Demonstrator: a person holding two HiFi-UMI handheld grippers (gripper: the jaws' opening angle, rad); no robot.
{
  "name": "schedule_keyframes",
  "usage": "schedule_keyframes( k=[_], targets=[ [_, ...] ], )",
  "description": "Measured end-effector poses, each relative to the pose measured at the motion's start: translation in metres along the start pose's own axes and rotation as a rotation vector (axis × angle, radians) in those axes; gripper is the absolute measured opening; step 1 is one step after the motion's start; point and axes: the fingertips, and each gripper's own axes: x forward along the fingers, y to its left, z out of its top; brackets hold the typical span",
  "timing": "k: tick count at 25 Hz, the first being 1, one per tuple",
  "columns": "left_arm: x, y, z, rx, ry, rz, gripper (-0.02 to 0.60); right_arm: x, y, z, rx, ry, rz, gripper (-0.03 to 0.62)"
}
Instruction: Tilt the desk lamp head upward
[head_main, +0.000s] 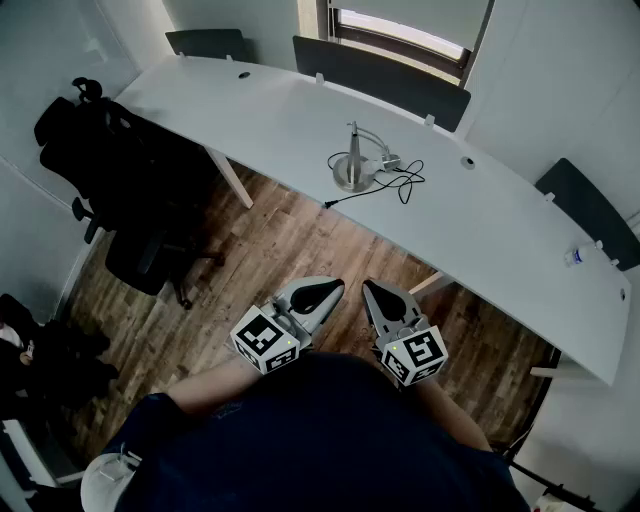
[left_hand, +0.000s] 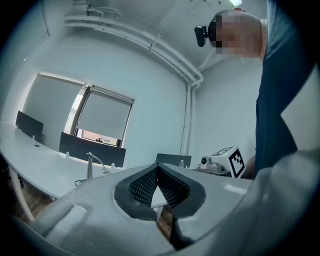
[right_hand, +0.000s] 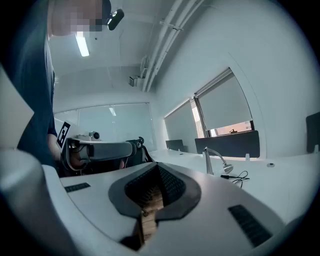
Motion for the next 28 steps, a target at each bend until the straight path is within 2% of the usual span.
schedule_keyframes(
  k=[9,16,23,28],
  targets=[
    [0.008,-0.01,-0.009,-0.007,0.006,0.039,0.006,-0.013,-0.007,-0.012,0.018,0.003,0.024,0.009],
    [0.009,0.005,-0.012,-0.012,0.014,0.06,0.006,-0.004,-0.012,-0.009,-0.007,-0.015,0.012,0.011],
    [0.033,0.061,-0.009,-0.038,-0.014,0.037,0.006,0.035,-0.043,-0.005,-0.04,0.008,-0.049,0.011],
    [0.067,0.13,0.001,-0.031,-0.019,-0.013,0.006,0.082,-0.09,0.006,-0.056,0.047,-0.141,0.011]
  ],
)
